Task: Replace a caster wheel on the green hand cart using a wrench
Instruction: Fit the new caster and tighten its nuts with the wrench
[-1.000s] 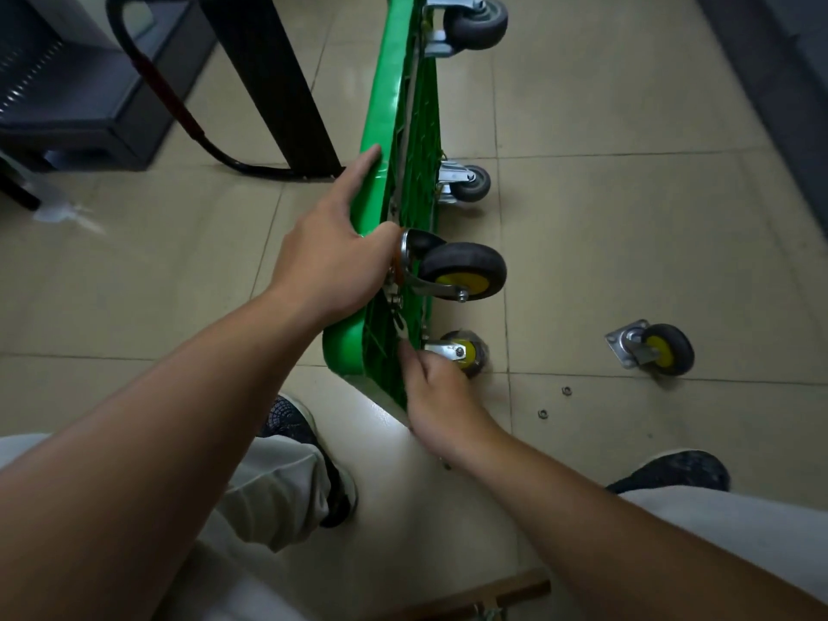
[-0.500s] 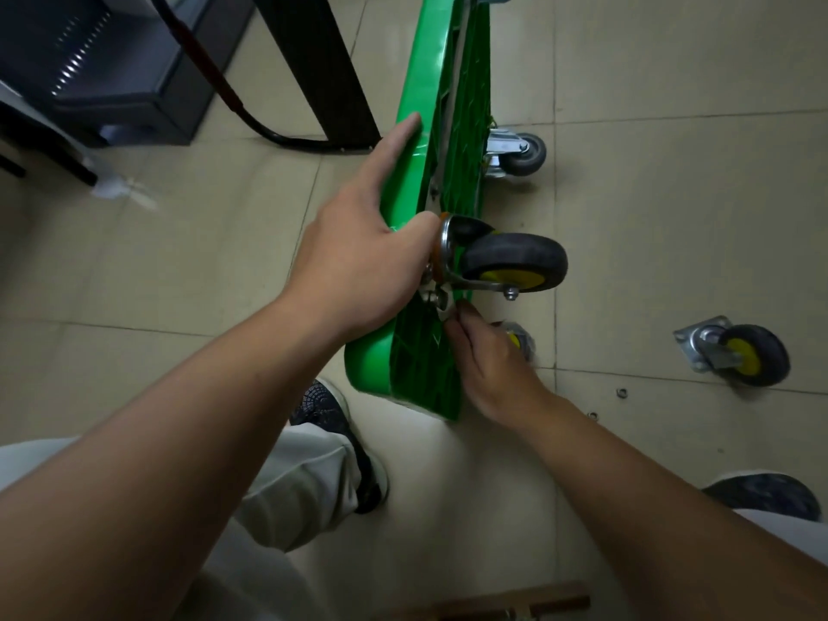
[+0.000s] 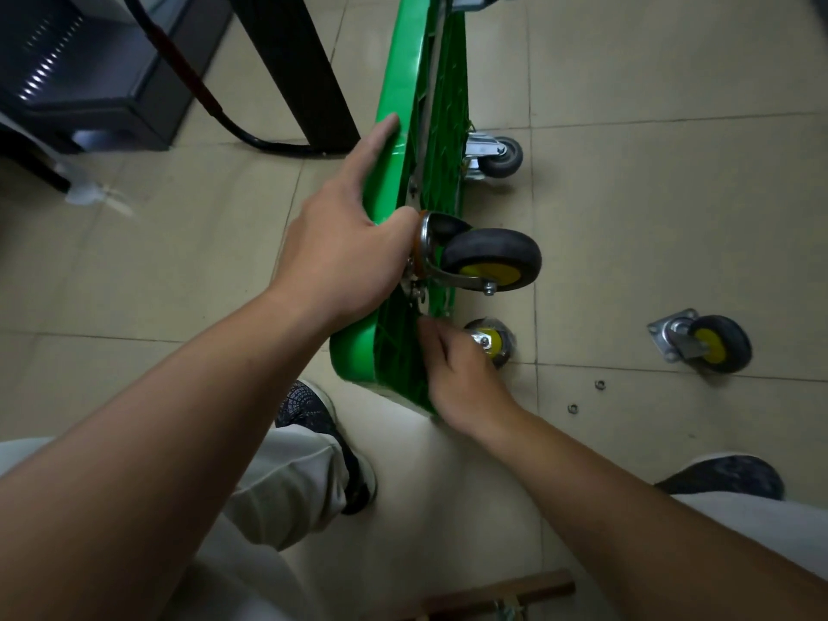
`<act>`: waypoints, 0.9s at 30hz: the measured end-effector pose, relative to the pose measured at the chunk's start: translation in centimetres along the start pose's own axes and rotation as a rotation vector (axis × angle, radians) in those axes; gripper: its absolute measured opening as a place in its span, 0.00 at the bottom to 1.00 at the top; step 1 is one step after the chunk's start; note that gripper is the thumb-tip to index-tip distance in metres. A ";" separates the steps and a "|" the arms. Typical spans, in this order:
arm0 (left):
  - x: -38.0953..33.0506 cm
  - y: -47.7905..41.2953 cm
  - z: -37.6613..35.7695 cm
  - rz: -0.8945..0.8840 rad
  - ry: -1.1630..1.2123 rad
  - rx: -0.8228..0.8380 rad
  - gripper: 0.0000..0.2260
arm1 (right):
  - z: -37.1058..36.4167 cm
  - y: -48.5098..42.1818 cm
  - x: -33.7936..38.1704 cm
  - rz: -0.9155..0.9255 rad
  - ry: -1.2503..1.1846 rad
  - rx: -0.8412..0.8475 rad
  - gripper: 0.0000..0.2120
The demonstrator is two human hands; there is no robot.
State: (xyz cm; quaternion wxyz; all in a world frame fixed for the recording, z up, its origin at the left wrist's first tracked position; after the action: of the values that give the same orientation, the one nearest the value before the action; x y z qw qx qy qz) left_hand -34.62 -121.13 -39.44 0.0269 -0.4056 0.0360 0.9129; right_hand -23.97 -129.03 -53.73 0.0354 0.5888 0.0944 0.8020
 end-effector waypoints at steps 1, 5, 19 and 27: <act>0.0 0.0 0.0 0.002 0.003 0.001 0.34 | -0.3 0.4 0.8 -0.073 -0.065 0.022 0.23; 0.0 0.1 0.2 0.009 0.010 0.003 0.35 | 0.3 1.3 4.6 -0.487 -0.474 0.166 0.24; -0.2 0.3 0.2 -0.001 0.022 0.038 0.34 | 2.7 3.7 0.1 -0.012 0.227 -0.132 0.15; 0.2 -0.1 0.4 -0.008 0.010 0.026 0.34 | 1.5 -1.5 -1.5 0.201 0.138 -0.041 0.23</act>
State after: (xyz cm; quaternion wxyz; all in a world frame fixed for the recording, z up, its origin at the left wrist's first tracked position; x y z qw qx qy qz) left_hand -35.02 -120.98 -39.32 0.0356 -0.4099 0.0466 0.9103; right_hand -22.19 -127.69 -55.00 -0.0395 0.5377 0.0206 0.8419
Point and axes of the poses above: each hand's wrist, its own y-axis away from the middle knuckle, its own z-axis out of the back of the hand, x = y × z, the point moved 2 cm from there along -y, towards the middle knuckle
